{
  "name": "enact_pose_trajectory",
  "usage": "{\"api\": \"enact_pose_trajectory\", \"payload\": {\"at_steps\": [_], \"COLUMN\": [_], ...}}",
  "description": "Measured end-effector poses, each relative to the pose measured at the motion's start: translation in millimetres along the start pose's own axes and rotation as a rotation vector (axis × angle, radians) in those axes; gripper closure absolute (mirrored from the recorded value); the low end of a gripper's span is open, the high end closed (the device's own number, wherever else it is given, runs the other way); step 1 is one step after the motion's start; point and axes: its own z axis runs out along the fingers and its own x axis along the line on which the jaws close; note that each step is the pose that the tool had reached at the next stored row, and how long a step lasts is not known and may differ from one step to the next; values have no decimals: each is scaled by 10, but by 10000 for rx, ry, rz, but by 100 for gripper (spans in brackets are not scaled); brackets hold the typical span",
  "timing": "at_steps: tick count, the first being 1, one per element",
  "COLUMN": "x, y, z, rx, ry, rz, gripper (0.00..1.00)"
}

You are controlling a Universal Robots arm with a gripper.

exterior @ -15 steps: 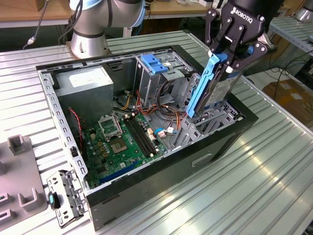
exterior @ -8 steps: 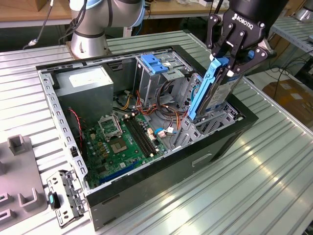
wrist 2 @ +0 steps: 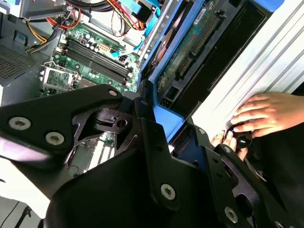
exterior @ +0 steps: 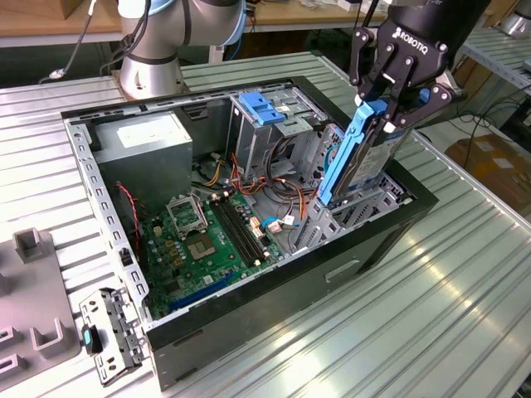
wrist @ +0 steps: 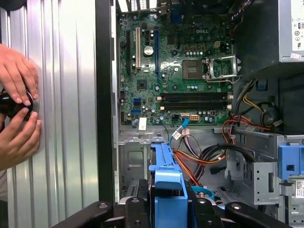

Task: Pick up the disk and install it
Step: 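Insert the disk into the insertion slot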

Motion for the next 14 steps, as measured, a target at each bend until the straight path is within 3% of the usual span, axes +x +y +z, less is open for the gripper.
{"api": "enact_pose_trajectory", "payload": {"at_steps": [14], "x": [-2], "y": [-22], "z": [62], "rx": [-32], "ry": [2], "rz": [0], "gripper": [63]}}
